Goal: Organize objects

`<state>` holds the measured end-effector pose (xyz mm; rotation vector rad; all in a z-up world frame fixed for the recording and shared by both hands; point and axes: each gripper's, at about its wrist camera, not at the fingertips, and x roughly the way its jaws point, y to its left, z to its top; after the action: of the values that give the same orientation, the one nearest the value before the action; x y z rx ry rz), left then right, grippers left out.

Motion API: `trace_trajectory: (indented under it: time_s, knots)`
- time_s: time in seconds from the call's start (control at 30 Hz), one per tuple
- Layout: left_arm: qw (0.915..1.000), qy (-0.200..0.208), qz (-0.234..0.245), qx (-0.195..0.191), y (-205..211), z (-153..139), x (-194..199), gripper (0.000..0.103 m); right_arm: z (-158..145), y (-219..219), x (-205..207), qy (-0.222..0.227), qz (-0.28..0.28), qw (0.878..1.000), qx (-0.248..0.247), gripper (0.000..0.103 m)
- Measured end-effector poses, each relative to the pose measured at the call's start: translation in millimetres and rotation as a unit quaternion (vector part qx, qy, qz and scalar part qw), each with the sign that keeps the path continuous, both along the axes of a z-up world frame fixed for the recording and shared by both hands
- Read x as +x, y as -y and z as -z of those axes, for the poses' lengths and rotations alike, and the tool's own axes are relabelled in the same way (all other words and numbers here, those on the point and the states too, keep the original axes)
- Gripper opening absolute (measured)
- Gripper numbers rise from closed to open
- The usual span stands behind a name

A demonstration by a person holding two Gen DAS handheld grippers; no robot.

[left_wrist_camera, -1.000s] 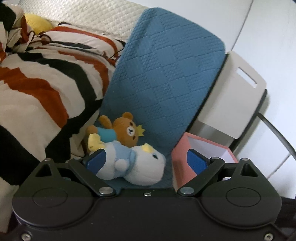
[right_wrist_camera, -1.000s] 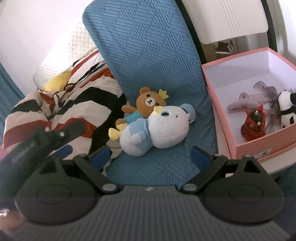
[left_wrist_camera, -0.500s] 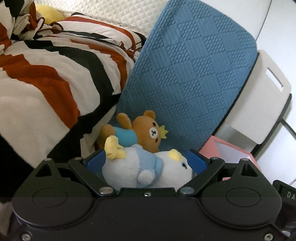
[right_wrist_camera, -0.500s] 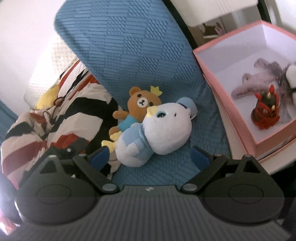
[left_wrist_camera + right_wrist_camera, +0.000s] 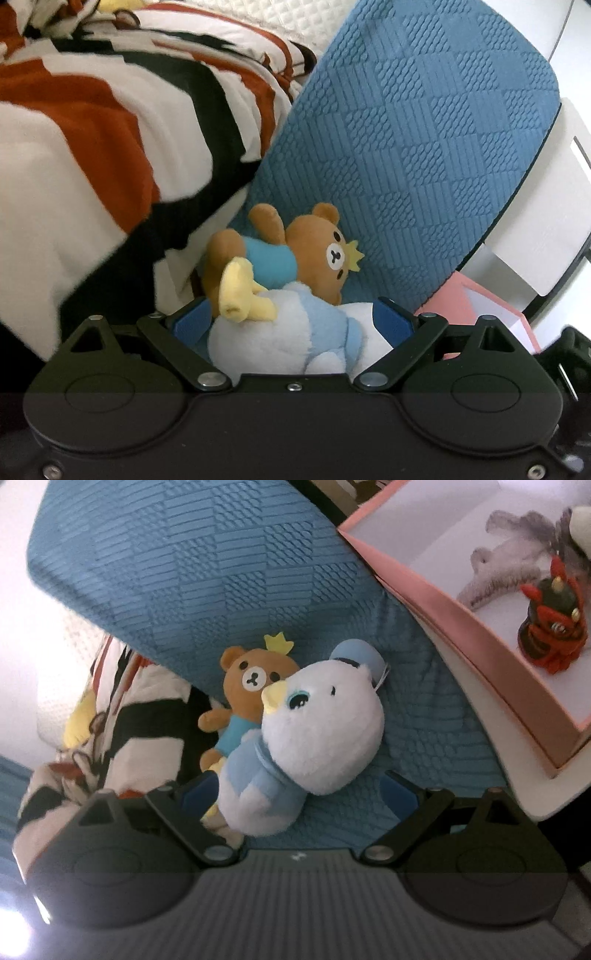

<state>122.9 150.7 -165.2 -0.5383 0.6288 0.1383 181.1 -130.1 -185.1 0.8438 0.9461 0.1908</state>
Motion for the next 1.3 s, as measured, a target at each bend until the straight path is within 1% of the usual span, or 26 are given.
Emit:
trace_trajectory:
  time_s: [0.13, 0.27, 0.53, 0.7, 0.8, 0.9, 0.97, 1.03, 1.07, 1.17, 1.23, 1.3]
  knots:
    - [0.9999, -0.006, -0.003, -0.014, -3.7, 10.4, 9.4, 0.090, 14.2, -4.3, 16.7, -0.016, 0.016, 1.000, 0.009, 0.095]
    - [0.9997, -0.011, -0.010, -0.021, -9.1, 15.9, 16.8, 0.090, 31.7, -12.5, 30.1, -0.044, 0.028, 0.998, 0.037, 0.095]
    - [0.9993, -0.029, -0.019, -0.016, -16.1, 28.1, 25.1, 0.090, 65.1, -40.4, 41.7, -0.108, 0.049, 0.988, 0.095, 0.095]
    - [0.9992, -0.031, -0.019, -0.014, -17.3, 29.7, 24.8, 0.090, 82.5, -54.8, 49.1, -0.134, 0.067, 0.981, 0.124, 0.095]
    - [0.9988, -0.035, -0.031, -0.016, -20.4, 30.0, 23.6, 0.090, 85.1, -60.9, 54.1, -0.130, 0.080, 0.981, 0.117, 0.095]
    - [0.9986, -0.034, -0.029, -0.027, -23.9, 30.7, 22.4, 0.090, 88.5, -64.9, 60.4, -0.129, 0.092, 0.979, 0.126, 0.095]
    - [0.9986, -0.033, -0.027, -0.030, -25.3, 30.8, 21.5, 0.090, 90.7, -65.4, 65.4, -0.131, 0.090, 0.979, 0.128, 0.098]
    - [0.9987, -0.033, -0.028, -0.028, -25.4, 31.6, 20.8, 0.090, 92.9, -62.4, 71.1, -0.134, 0.085, 0.978, 0.136, 0.098]
    - [0.9986, -0.034, -0.028, -0.028, -25.5, 32.0, 20.5, 0.090, 93.7, -59.1, 72.7, -0.136, 0.087, 0.977, 0.139, 0.092]
    - [0.9988, -0.030, -0.025, -0.029, -24.5, 31.5, 18.1, 0.090, 91.0, -47.9, 79.3, -0.133, 0.080, 0.978, 0.141, 0.081]
    - [0.9989, -0.028, -0.022, -0.031, -24.0, 31.0, 17.7, 0.090, 84.6, -40.9, 82.6, -0.129, 0.069, 0.981, 0.126, 0.077]
    - [0.9989, -0.026, -0.019, -0.034, -23.5, 30.2, 17.4, 0.090, 75.1, -34.6, 86.8, -0.124, 0.054, 0.986, 0.096, 0.075]
